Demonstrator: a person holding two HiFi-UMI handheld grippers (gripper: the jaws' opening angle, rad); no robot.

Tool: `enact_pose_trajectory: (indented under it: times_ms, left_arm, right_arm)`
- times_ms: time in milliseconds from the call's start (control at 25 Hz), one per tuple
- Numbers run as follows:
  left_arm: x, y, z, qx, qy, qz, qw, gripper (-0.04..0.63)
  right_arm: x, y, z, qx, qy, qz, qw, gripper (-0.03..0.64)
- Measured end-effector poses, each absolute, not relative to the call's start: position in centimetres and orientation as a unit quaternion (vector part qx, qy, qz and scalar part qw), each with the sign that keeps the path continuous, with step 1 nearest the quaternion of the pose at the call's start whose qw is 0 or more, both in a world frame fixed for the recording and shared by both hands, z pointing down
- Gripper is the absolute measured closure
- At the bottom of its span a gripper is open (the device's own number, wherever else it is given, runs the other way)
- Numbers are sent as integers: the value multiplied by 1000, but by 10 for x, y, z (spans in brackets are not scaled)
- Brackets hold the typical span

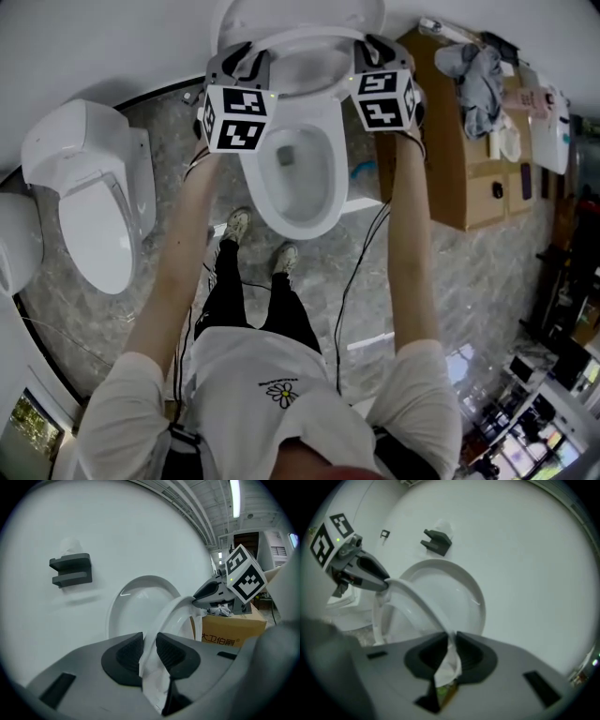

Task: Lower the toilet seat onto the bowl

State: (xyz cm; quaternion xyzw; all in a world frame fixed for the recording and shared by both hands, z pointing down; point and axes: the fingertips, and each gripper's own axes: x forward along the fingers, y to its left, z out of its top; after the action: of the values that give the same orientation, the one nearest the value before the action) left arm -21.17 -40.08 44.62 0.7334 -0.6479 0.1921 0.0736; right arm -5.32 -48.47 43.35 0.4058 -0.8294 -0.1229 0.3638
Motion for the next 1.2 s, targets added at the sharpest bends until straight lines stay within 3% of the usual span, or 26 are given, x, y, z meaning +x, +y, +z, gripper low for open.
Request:
enact_pose_trajectory:
  times_ms: [1200]
  left_arm:
    - [-139, -262, 467, 740, -621, 257, 18, 480]
  right_arm:
    - [18, -341, 455, 333, -859, -139, 364, 525]
